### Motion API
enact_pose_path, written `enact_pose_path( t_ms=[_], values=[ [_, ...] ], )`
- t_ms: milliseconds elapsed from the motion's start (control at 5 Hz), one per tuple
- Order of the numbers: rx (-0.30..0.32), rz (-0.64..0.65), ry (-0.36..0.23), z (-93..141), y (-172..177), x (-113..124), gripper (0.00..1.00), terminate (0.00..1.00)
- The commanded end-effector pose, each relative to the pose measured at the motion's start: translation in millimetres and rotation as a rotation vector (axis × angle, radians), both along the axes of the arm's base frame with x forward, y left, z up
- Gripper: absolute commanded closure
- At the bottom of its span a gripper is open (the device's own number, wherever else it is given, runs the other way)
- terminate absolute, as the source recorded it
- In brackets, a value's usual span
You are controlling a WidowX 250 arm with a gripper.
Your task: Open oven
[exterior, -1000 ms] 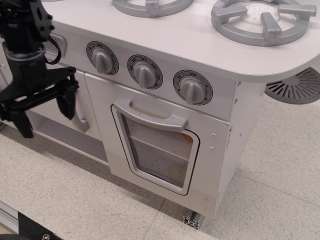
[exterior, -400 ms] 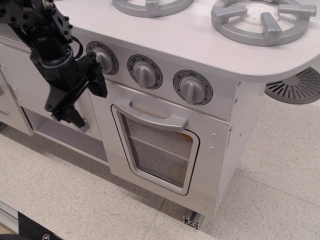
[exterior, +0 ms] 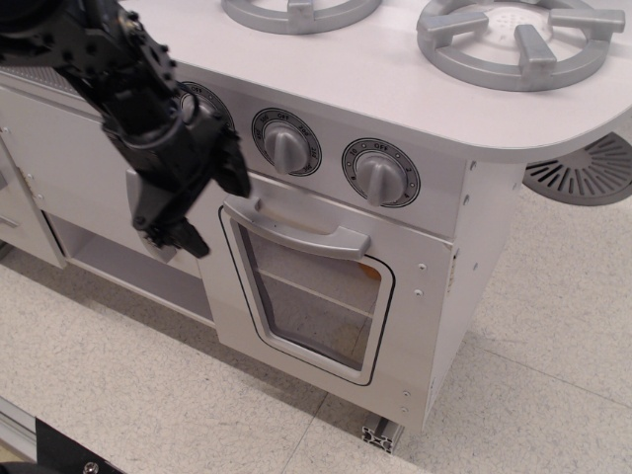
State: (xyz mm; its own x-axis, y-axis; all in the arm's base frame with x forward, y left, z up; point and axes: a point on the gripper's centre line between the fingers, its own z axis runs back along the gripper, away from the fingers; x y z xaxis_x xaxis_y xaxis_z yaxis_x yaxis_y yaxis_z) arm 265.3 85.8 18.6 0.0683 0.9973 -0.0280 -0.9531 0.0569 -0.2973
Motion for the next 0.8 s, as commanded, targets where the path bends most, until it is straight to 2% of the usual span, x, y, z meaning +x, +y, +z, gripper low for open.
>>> enact_pose_path(
  t_ms=[0, 200, 400, 600],
  values=[
    [0.011, -0.037, -0.046, -1, -15, 13, 0.0, 0.0],
    [0.024, -0.031, -0.04, -21, -15, 20, 0.0, 0.0],
    [0.024, 0.017, -0.06, -34, -10, 23, 0.0, 0.0],
    [0.007, -0.013, -0.025, -37, -10, 18, 0.0, 0.0]
  ],
)
